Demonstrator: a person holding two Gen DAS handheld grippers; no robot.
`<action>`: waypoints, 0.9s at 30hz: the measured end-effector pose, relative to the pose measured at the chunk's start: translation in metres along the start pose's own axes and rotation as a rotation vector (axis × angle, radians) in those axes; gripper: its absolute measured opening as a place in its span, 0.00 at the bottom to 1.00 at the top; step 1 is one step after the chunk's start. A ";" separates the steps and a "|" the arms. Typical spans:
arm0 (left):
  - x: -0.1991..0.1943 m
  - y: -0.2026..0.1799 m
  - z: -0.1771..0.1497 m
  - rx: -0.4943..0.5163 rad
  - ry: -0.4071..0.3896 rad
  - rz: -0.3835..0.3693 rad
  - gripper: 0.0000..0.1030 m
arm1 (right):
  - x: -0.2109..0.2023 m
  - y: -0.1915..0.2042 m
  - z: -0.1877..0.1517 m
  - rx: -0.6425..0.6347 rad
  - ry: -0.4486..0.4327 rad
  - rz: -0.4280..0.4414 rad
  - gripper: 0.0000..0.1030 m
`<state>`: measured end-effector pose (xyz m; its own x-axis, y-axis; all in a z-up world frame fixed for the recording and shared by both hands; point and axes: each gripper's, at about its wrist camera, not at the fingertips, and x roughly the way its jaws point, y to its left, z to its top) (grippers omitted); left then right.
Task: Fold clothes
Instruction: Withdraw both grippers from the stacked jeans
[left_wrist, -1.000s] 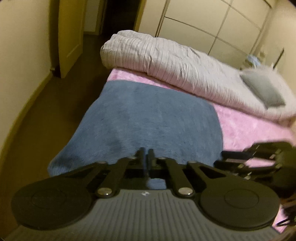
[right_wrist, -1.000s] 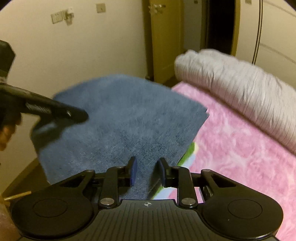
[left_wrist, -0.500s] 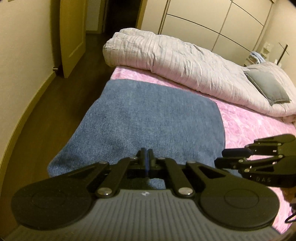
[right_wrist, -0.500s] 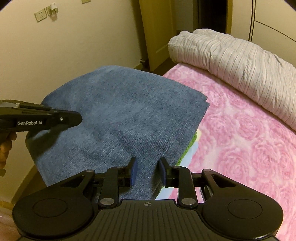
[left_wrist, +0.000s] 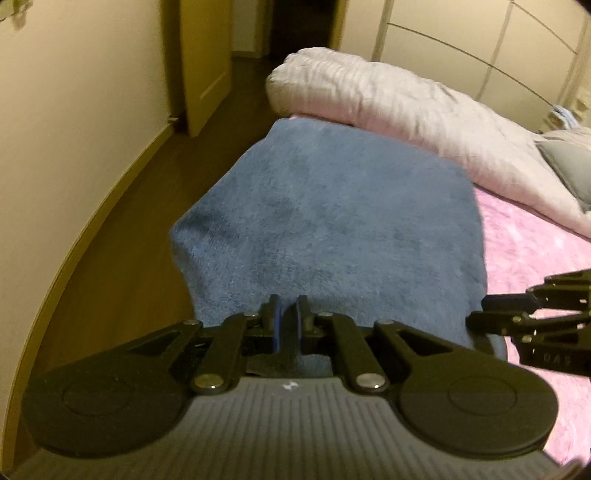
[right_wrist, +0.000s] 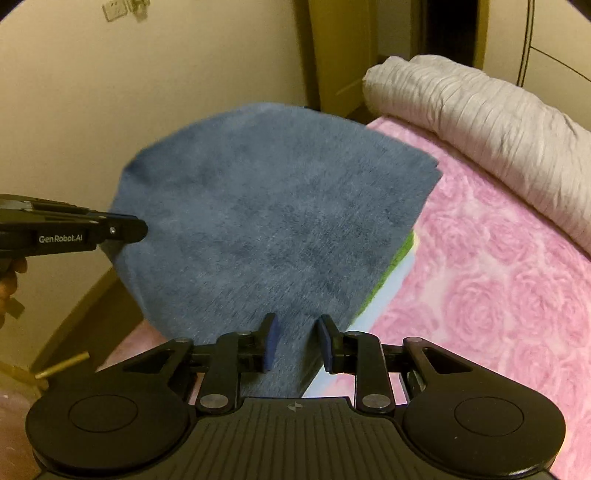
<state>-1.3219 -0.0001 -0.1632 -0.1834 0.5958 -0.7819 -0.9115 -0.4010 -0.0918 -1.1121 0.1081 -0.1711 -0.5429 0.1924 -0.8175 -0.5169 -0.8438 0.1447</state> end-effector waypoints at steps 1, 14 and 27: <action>-0.001 -0.002 0.001 -0.007 -0.004 0.016 0.05 | -0.003 0.001 0.002 -0.007 -0.005 -0.004 0.26; -0.074 -0.065 -0.010 -0.172 0.056 0.193 0.24 | -0.055 -0.019 -0.030 0.106 -0.001 0.058 0.28; -0.164 -0.215 -0.062 -0.243 0.039 0.306 0.32 | -0.176 -0.077 -0.092 0.112 -0.057 0.116 0.42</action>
<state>-1.0729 -0.0550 -0.0532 -0.4148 0.3985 -0.8180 -0.7021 -0.7120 0.0092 -0.9154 0.0933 -0.0900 -0.6385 0.1276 -0.7590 -0.5172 -0.8014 0.3004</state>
